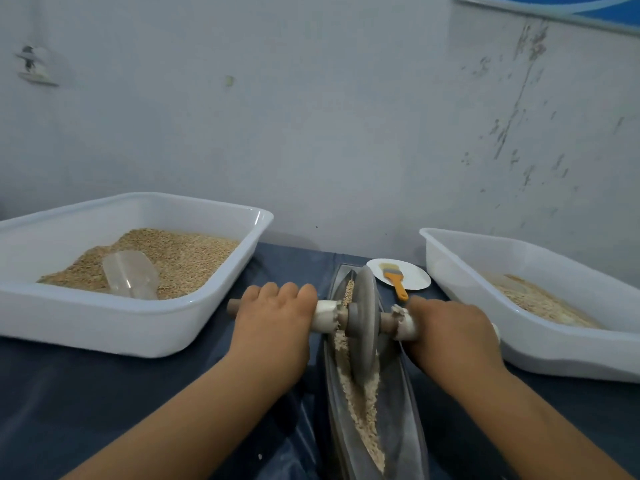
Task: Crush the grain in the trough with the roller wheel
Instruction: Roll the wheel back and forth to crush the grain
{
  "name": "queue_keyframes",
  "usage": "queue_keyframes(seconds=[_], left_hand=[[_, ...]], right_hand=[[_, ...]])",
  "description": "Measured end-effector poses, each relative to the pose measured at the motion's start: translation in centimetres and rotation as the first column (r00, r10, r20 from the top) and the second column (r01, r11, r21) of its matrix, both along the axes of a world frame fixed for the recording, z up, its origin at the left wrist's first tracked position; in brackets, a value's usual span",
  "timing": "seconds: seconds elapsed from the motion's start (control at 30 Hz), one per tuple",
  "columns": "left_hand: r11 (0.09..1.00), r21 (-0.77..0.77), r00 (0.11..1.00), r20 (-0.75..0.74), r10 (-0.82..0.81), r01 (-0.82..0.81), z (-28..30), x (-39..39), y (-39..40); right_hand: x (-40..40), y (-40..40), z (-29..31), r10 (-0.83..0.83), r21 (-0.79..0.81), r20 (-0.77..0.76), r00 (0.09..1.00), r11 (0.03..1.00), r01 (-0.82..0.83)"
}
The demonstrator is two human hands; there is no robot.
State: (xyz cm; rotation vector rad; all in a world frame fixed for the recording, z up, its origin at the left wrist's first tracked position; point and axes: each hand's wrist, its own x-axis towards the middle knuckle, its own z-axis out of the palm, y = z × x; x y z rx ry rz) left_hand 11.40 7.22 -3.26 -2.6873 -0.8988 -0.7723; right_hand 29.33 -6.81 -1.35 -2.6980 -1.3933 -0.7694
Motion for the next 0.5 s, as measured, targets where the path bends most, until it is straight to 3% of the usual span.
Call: queue_keyframes(seconds=[0.13,0.4,0.5], left_hand=[[0.992,-0.114,0.994,-0.105,0.041,-0.053,2.6,2.6,1.8],[0.995,-0.095,0.988,-0.156,-0.019,0.004,2.7,3.9,3.6],[0.991,-0.134,0.986,-0.165,-0.019,-0.003,3.8,5.1,4.3]], right_hand=[[1.9,2.8,1.6,-0.009,-0.062,-0.158,0.987,0.998,-0.001],[4.1,2.6,1.2,0.008,-0.146,-0.247,0.969,0.988,-0.045],[4.9,4.0,2.2,-0.010,-0.158,-0.362,0.932,0.986,-0.051]])
